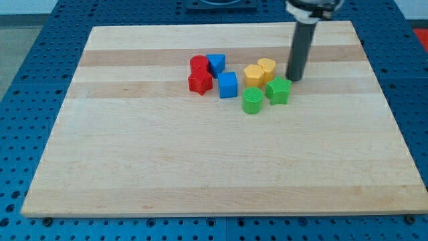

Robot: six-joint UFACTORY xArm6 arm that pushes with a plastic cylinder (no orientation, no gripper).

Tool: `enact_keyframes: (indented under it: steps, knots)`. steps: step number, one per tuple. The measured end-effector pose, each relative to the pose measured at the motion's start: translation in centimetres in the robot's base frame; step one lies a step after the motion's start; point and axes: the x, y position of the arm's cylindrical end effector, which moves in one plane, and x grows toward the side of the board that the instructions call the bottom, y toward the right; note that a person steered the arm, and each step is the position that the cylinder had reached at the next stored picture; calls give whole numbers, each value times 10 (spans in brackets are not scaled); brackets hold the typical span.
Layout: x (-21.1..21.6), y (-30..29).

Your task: Place the green blocks below the yellow blocks

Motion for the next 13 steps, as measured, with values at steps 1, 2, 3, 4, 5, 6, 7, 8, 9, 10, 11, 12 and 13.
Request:
enact_keyframes:
  steps: [1,2,3,4,5,6,7,8,9,10,11,12,13]
  knots:
    - [17,42]
    - [61,30]
    - [61,1]
    - [57,-25]
    - [57,-34]
    - [43,-41]
    - [37,-43]
    - [49,-43]
    - [94,-43]
    - [116,-57]
    - [111,-85]
    - [100,-112]
    - [99,-125]
